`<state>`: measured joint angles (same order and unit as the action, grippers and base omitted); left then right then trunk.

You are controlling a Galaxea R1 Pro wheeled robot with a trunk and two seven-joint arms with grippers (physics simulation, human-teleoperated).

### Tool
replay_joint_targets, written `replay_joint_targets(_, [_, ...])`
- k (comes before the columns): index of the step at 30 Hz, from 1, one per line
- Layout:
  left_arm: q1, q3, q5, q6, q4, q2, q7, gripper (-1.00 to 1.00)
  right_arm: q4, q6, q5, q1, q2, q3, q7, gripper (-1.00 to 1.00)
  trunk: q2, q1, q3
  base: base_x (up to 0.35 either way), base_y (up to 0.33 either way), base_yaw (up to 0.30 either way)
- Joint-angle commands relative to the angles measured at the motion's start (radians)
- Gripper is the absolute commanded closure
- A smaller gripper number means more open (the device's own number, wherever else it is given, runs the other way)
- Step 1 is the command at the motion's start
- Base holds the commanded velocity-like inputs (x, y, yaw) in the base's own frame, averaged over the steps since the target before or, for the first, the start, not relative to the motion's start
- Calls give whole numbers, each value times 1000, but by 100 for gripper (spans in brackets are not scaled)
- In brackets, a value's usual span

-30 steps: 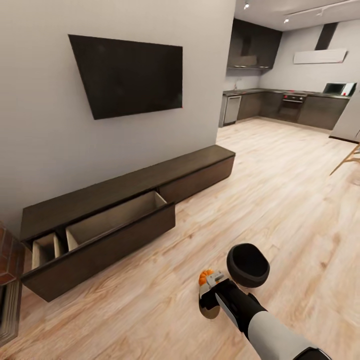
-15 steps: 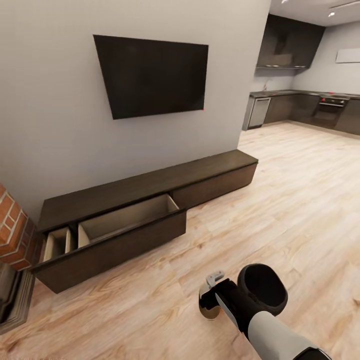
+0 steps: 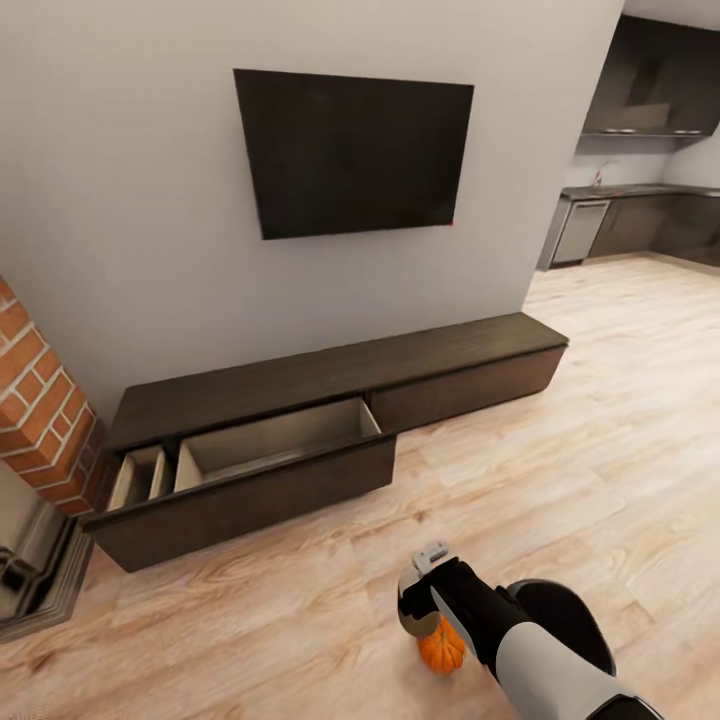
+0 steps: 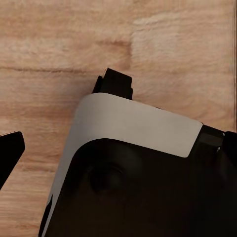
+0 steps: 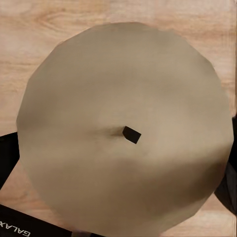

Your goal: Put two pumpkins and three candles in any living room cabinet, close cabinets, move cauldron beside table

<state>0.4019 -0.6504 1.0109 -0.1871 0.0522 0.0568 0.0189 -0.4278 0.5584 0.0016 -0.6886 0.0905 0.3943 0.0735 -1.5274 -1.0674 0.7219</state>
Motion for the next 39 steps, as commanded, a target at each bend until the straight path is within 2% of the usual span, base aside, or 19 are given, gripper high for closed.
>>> replay_joint_targets(1, [0, 0, 0, 0, 0, 0, 0, -100, 0, 0, 0, 0, 0, 0, 0, 100, 0, 0, 0, 222, -239, 291])
replay_joint_targets(6, [0, 0, 0, 0, 0, 0, 0, -100, 0, 0, 0, 0, 1, 0, 0, 100, 0, 0, 0, 120, -134, 291])
replay_joint_targets(39, [0, 0, 0, 0, 0, 0, -1, -100, 0, 0, 0, 0, 8, 0, 0, 100, 0, 0, 0, 1, -1, 292])
